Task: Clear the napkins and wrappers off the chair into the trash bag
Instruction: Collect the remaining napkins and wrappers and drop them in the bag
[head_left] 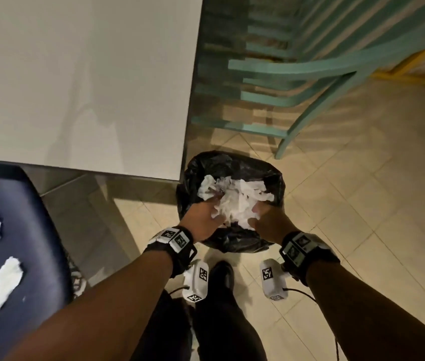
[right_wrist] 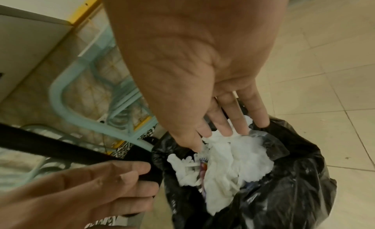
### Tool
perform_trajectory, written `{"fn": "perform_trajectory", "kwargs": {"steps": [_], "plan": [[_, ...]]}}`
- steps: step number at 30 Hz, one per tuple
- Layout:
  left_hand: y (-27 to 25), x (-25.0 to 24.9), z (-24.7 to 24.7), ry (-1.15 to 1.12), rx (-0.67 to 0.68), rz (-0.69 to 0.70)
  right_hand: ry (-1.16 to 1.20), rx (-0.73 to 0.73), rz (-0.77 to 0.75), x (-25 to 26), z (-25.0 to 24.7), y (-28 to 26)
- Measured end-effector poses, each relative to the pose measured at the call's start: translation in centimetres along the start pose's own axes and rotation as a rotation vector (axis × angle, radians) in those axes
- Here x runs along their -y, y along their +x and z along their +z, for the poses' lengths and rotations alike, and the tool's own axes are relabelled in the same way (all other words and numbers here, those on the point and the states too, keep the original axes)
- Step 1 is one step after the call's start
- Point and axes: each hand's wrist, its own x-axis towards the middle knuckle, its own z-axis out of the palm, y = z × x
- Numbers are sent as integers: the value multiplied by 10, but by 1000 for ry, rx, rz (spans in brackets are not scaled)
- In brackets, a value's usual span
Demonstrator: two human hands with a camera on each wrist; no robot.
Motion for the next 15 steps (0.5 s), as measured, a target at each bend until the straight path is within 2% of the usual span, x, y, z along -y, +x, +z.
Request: {"fn": "perform_trajectory", "kwargs": {"steps": [3,8,11,15], "plan": [[-54,6,-29,-114,-43,-31,-56,84,-4,44,-1,-37],[-162,51,-95,-227,-241,-98,-150,155,-136,144,20,-84],[-227,106,-135,-328,-372,-176,-199,237,-197,212,56,-105],[-304,214,-174,-265,-614,-345,-188,333,-286,294,127,-115]]}}
